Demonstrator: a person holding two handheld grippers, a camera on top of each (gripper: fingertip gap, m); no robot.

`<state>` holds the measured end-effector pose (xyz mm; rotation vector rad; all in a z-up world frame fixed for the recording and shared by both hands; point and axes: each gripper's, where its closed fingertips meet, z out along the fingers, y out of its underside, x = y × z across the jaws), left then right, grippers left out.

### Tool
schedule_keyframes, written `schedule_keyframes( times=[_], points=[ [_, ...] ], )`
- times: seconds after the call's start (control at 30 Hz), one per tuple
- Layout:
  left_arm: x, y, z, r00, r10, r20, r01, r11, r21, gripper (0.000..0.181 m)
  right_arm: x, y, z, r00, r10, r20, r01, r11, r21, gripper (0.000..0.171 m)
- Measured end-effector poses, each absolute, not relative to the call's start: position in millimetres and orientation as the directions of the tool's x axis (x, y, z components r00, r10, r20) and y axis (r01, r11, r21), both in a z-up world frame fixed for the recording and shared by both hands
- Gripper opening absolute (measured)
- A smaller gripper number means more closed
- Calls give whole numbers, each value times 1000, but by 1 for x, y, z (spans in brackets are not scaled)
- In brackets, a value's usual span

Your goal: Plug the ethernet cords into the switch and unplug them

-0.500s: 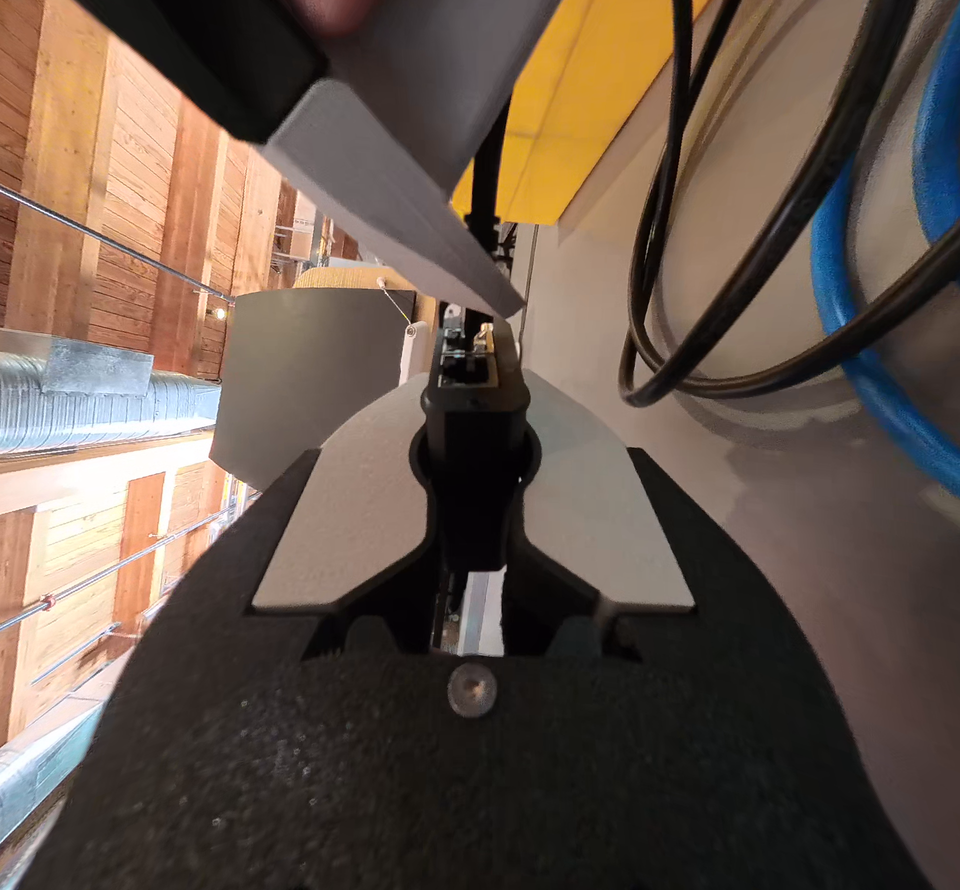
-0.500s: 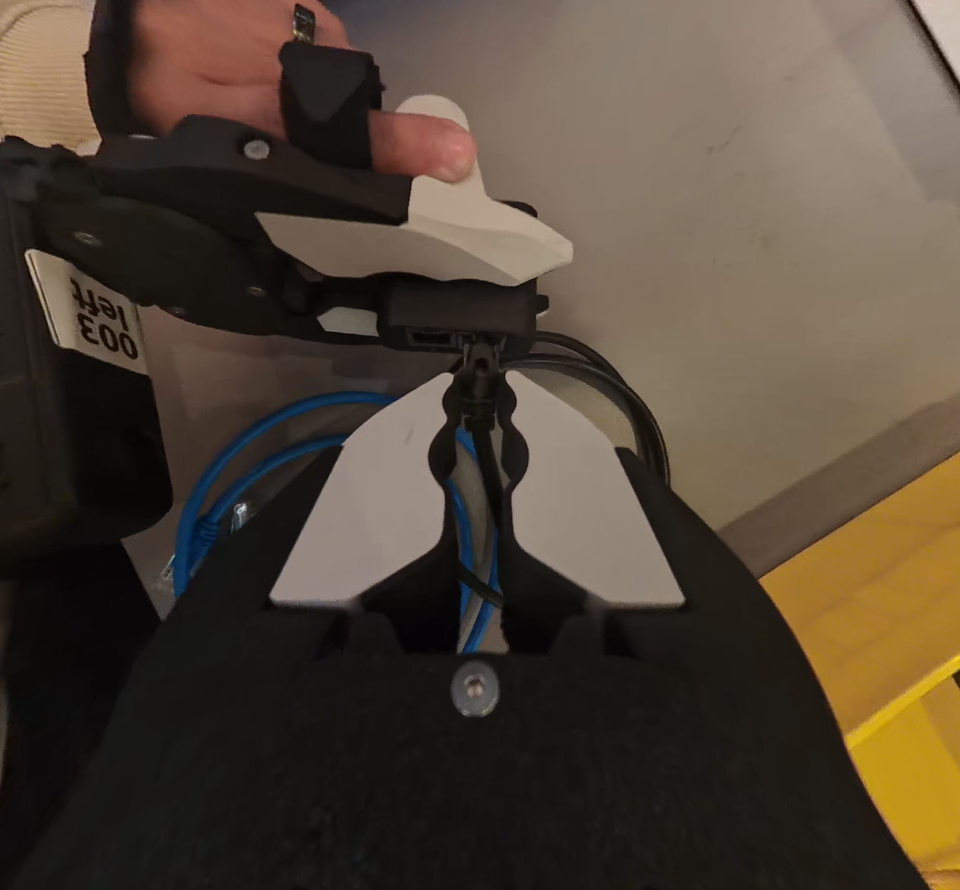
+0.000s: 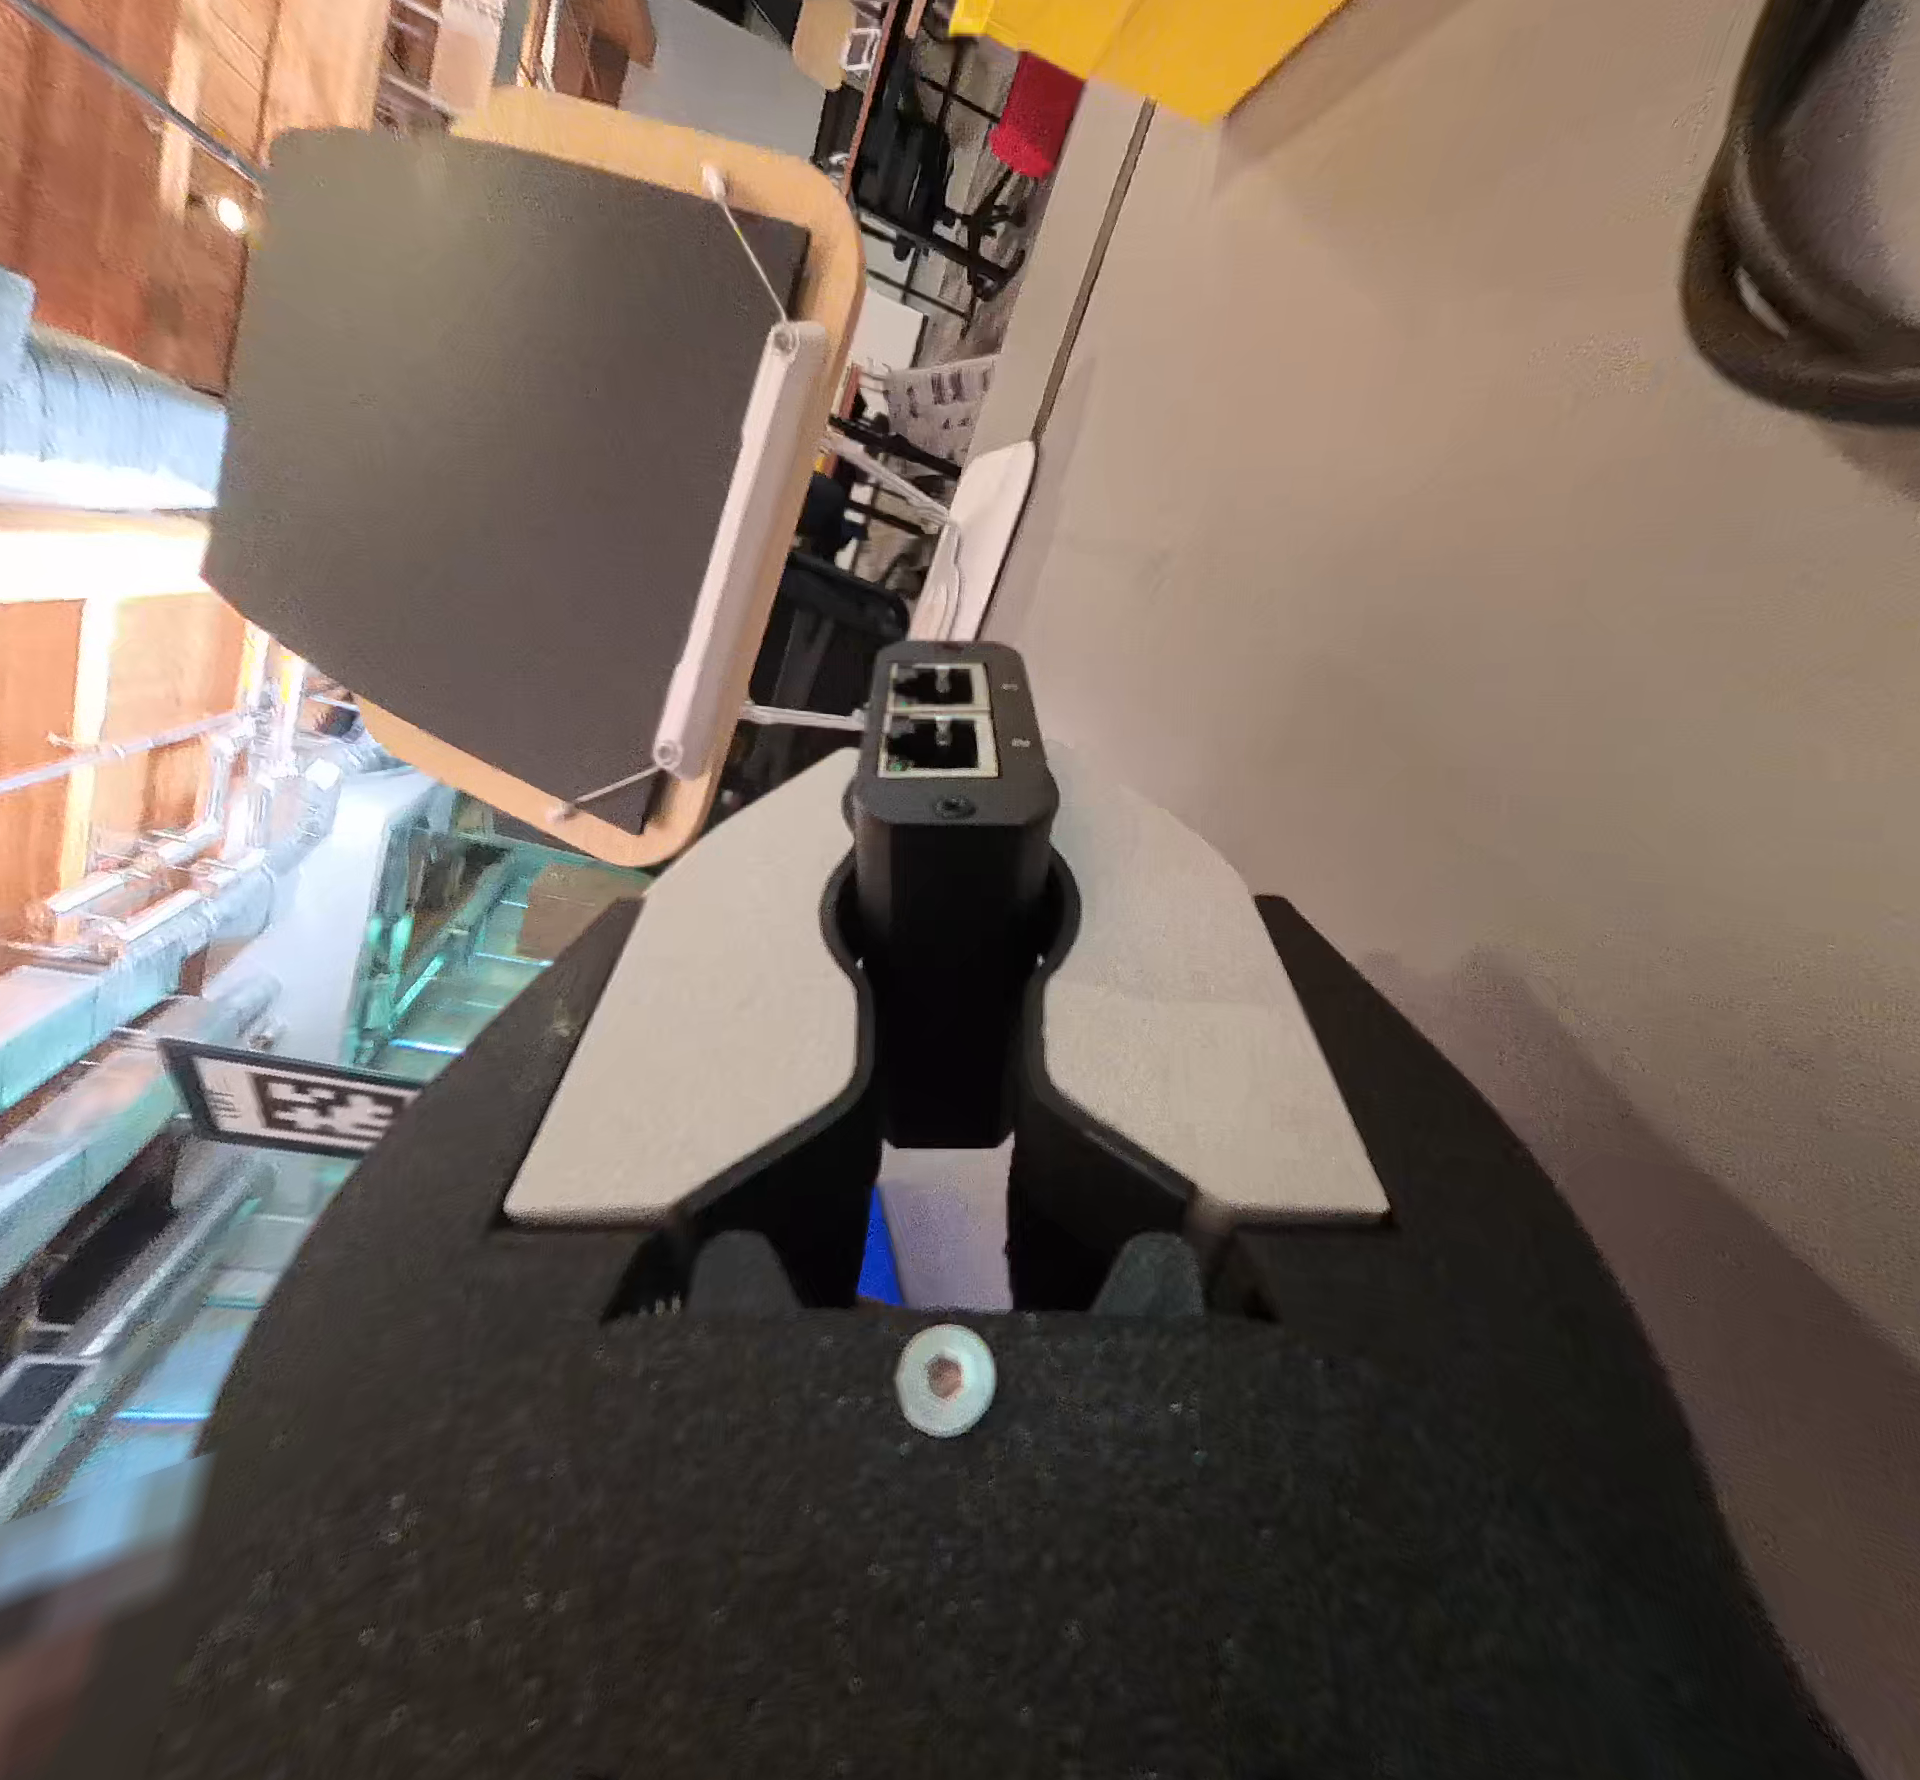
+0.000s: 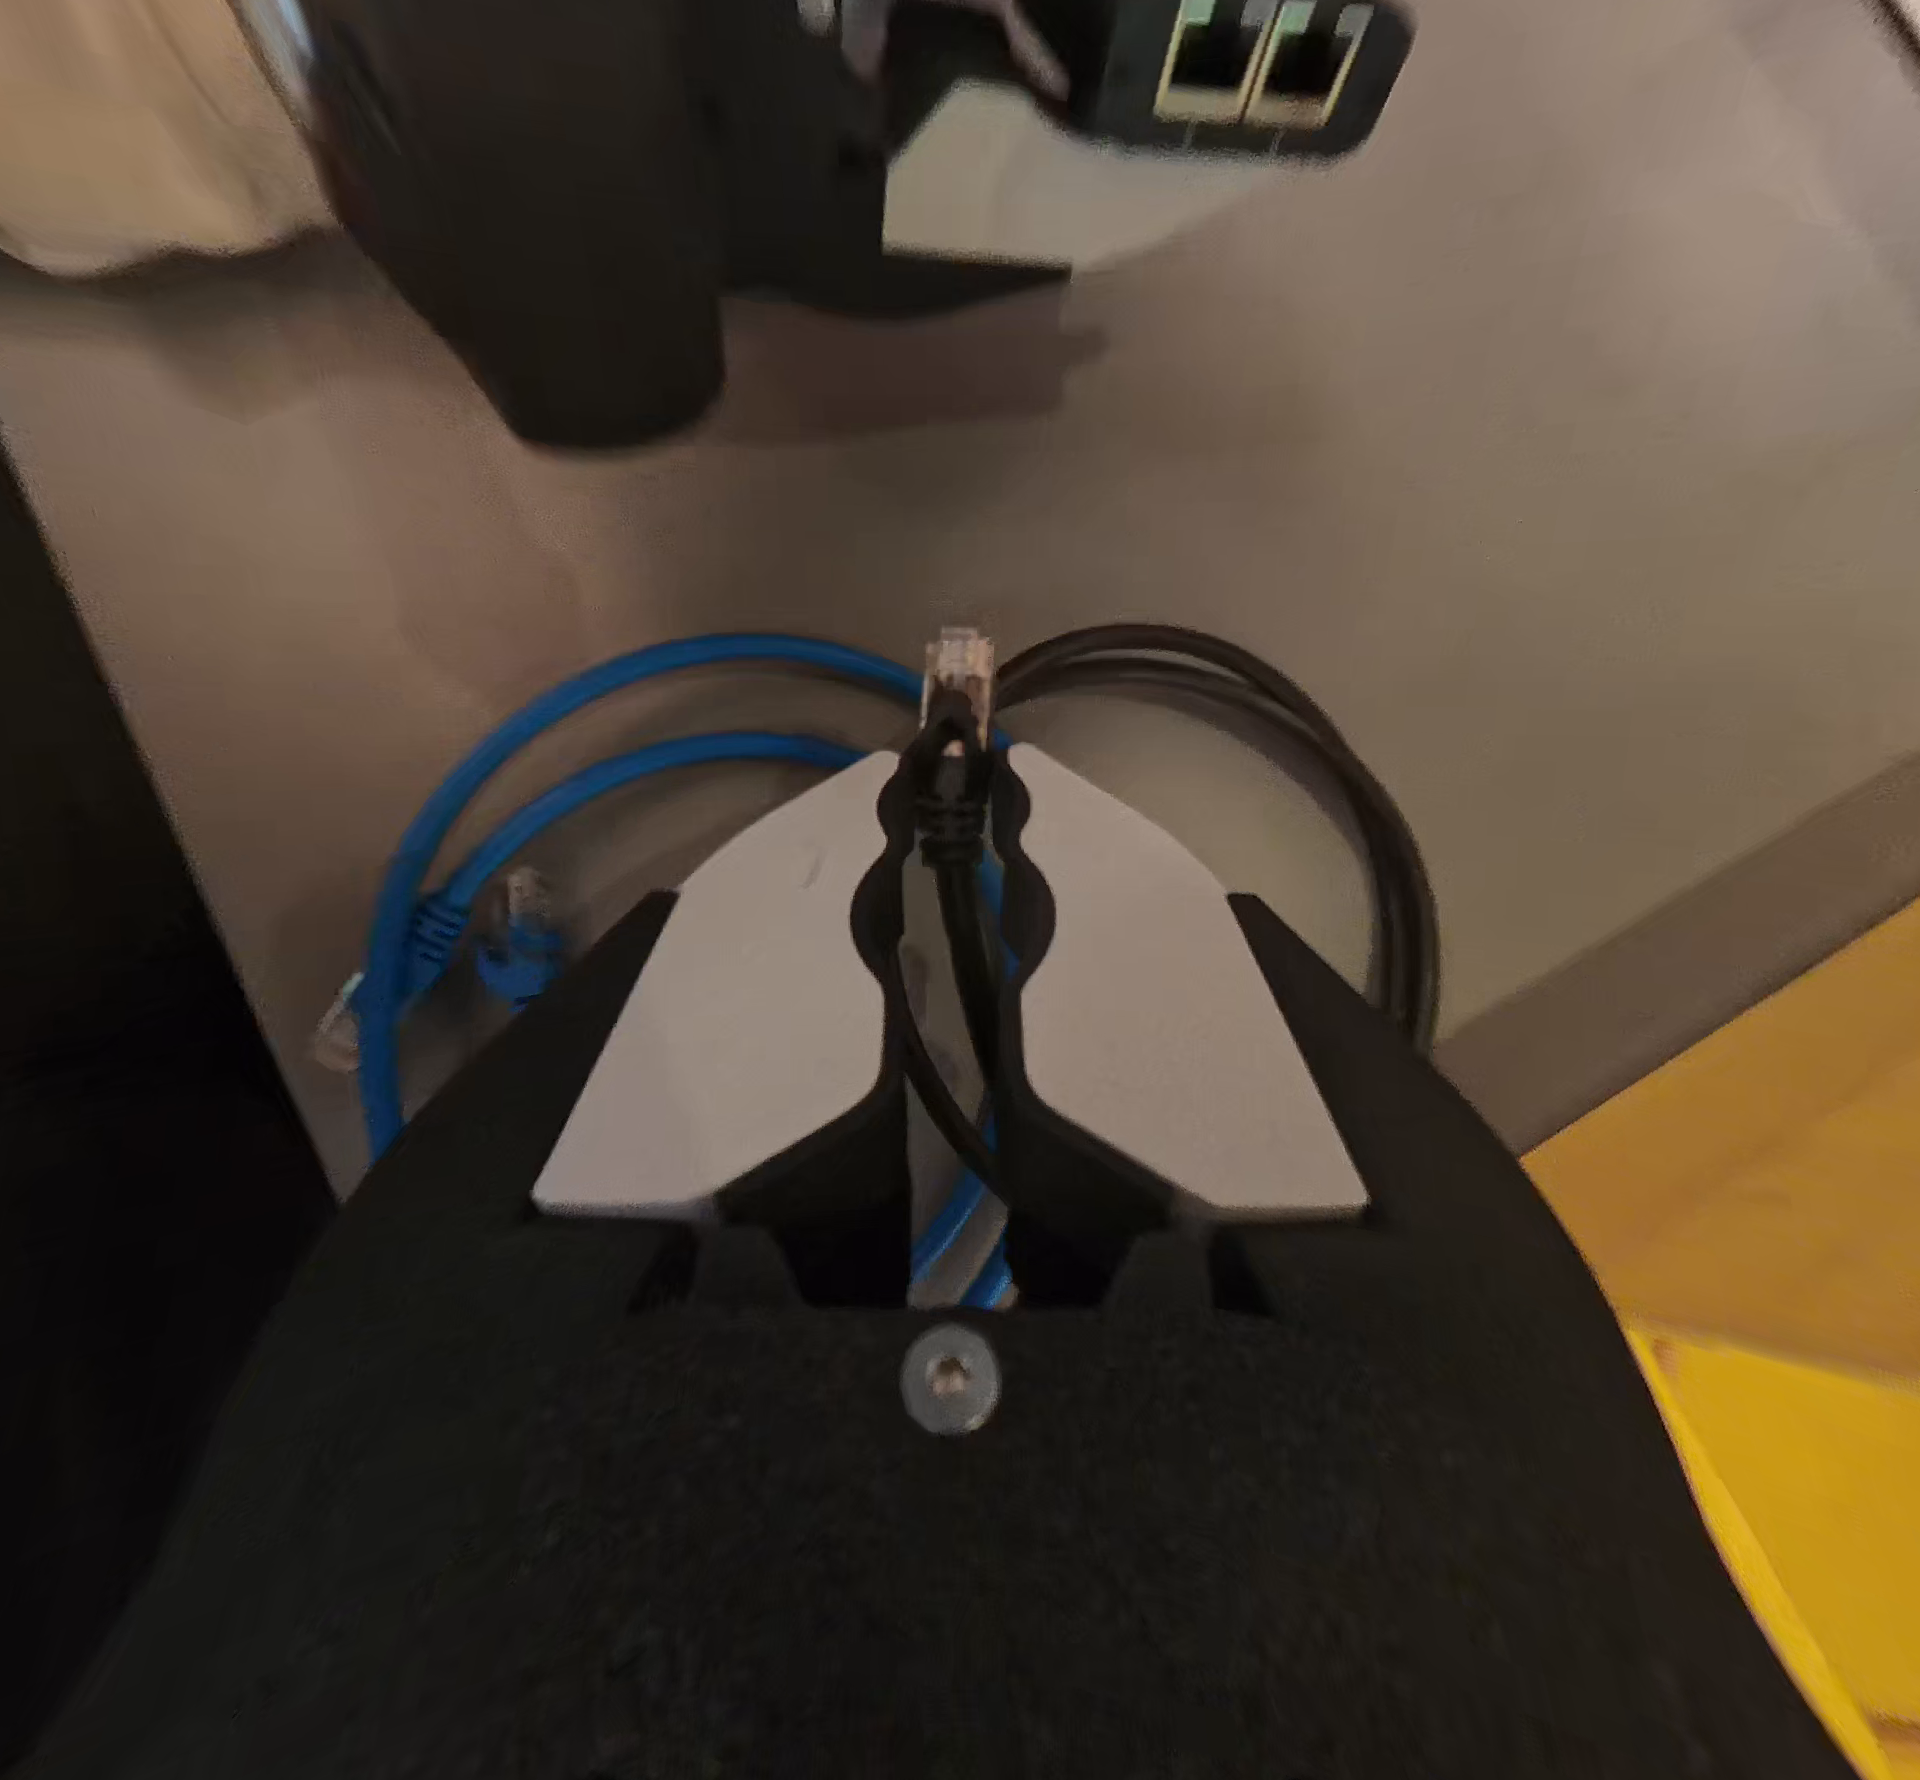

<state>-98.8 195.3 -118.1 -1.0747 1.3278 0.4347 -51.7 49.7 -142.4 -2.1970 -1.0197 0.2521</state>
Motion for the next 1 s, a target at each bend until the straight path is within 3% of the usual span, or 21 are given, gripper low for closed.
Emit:
schedule_keyframes(
  times=[0.13,0.23,0.37,0.47,0.57,0.67,0.73,0.8,0.87,1.0],
  points=[
    [-97,188,-114,264,-310,-913,-763,512,-395,25,-59,39,-155,684,728,51,581,-502,-640,41],
    [-93,185,-117,254,-328,-910,-753,523,-399,25,-56,40,-127,740,672,36,476,-485,-734,37],
    [-84,169,-114,277,-531,-801,-627,532,-569,26,-58,40,-96,780,608,-149,168,-433,-886,34],
    [-72,140,-102,232,-792,-565,-420,442,-793,25,-59,37,-84,757,604,-250,-19,-362,-932,32],
    [-67,110,-90,65,-973,-221,-284,194,-939,26,-59,33,-90,730,660,-175,89,-346,-934,31],
    [-73,98,-76,-31,-999,41,-224,-33,-974,26,-52,36,-94,754,649,-104,137,-310,-941,29],
    [-79,82,-63,-156,-970,188,-170,-161,-972,26,-58,35,-88,719,680,-143,86,-291,-953,31],
    [-82,67,-57,-267,-894,360,-186,-319,-929,26,-67,36,-71,681,731,-53,108,-171,-979,44],
    [-81,61,-58,-295,-782,549,-257,-488,-834,26,-74,38,-57,649,737,187,256,20,-966,49],
    [-79,55,-54,-290,-621,728,-302,-662,-686,25,-89,54,-51,494,670,554,536,267,-801,52]
  ],
)
